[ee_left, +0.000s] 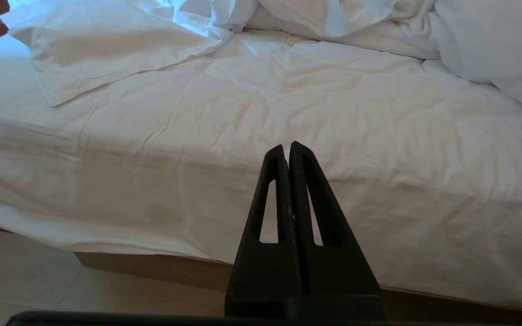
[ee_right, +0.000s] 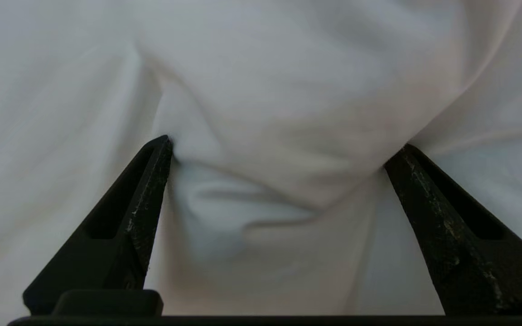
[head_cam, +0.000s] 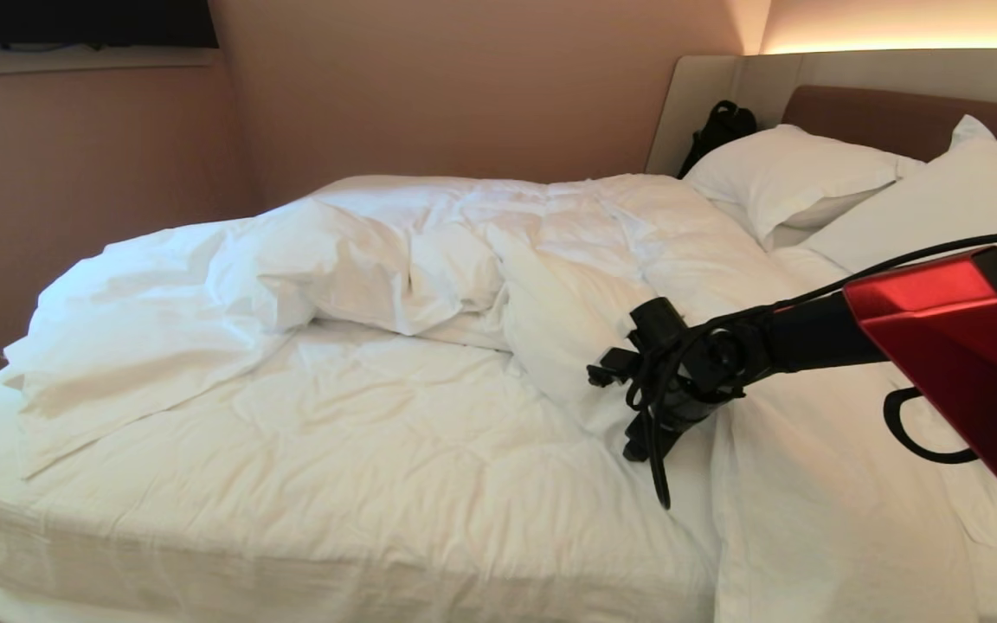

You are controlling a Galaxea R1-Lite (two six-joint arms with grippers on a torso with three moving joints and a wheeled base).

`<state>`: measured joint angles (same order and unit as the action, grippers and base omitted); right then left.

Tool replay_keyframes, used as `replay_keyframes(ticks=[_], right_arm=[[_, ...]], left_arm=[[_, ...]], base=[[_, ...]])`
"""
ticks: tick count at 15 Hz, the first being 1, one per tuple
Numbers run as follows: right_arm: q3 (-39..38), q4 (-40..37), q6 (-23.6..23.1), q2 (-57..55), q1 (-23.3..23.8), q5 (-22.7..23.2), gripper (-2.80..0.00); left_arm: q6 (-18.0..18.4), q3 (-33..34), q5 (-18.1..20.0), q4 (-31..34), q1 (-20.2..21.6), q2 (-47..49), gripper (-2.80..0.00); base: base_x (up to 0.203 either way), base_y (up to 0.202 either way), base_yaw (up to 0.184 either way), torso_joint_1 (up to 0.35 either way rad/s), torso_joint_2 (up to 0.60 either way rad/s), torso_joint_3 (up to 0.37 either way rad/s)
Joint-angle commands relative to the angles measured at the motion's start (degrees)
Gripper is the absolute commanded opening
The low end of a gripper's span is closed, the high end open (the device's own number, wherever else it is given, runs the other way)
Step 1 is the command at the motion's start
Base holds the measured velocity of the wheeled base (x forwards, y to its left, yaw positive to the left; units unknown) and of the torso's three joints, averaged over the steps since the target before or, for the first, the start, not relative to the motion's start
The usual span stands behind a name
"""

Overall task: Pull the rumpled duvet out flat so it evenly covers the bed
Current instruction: Flatten the corners of the folded blanket

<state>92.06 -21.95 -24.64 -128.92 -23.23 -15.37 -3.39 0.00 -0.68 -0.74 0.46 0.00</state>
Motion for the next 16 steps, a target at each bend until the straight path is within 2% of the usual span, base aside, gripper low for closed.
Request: replay_keyframes(ticks=[1,2,13,15,16], right_arm=[[0.0,1.9,0.1,-2.0,1.6,0.0,0.0],[0.0,2.0,0.2,-2.0,1.9,0.0,-2.8],[-0.4,1.4,3.9,3.1,2.1,0.6,-2.8],[-1.8,0.0,4.2,6.9,2.0,2.1,-2.8],[-2.7,-1.4,4.3,9.3,1.9,4.4,-2.8]], left_arm=[[0.0,0.0,0.0,0.0,0.1,0.1,-2.8],[0.0,0.0,0.0,0.0,0.1,0.1,-2.8],[0.0,0.0,0.0,0.0,0.1,0.1,-2.8],[0.0,0.0,0.0,0.0,0.1,0.1,-2.8],[0.0,0.0,0.0,0.0,0.1,0.1,-2.8]], base=[[0.0,0.0,0.0,0.0,0.0,0.0],[0.0,0.0,0.0,0.0,0.0,0.0],[0.0,0.0,0.0,0.0,0.0,0.0],[0.0,0.0,0.0,0.0,0.0,0.0],[0.0,0.0,0.0,0.0,0.0,0.0]])
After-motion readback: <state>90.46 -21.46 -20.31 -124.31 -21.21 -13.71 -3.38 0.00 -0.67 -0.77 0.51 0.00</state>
